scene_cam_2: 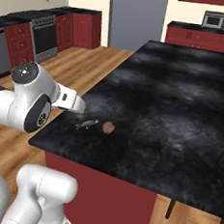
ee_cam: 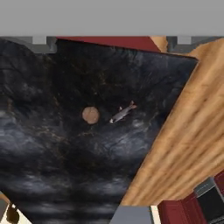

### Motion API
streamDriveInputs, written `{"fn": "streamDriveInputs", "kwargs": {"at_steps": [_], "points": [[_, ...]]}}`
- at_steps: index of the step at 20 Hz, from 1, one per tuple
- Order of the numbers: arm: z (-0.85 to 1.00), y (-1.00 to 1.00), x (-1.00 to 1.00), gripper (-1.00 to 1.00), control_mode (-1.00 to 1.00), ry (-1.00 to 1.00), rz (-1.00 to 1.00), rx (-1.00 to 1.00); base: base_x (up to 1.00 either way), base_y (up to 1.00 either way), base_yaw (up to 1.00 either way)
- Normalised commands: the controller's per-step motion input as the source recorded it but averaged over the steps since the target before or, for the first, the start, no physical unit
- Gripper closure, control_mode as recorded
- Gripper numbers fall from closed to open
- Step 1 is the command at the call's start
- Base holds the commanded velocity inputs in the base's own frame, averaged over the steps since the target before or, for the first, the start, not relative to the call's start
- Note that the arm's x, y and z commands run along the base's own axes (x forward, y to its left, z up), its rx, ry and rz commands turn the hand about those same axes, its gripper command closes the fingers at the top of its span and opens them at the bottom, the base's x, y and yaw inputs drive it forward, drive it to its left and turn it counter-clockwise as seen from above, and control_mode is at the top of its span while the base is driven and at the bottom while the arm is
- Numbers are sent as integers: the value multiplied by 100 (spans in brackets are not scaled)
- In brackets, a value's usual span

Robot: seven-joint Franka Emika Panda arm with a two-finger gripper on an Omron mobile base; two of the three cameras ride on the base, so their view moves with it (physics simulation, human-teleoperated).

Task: Open the fridge, remove the orange, potato, and fish, and place them on any counter.

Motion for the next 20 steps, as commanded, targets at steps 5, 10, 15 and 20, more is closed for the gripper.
{"fn": "streamDriveInputs", "kwargs": {"at_steps": [5, 10, 15, 20], "points": [[10, 30, -60, -100, 100, -21, 2, -4, -13, 40, 19], [0, 0, 0, -100, 100, 0, 0, 0, -5, 100, 72], [0, 0, 0, -100, 100, 0, 0, 0, -13, 93, 71], [0, 0, 0, -100, 100, 0, 0, 0, -5, 87, 75]]}}
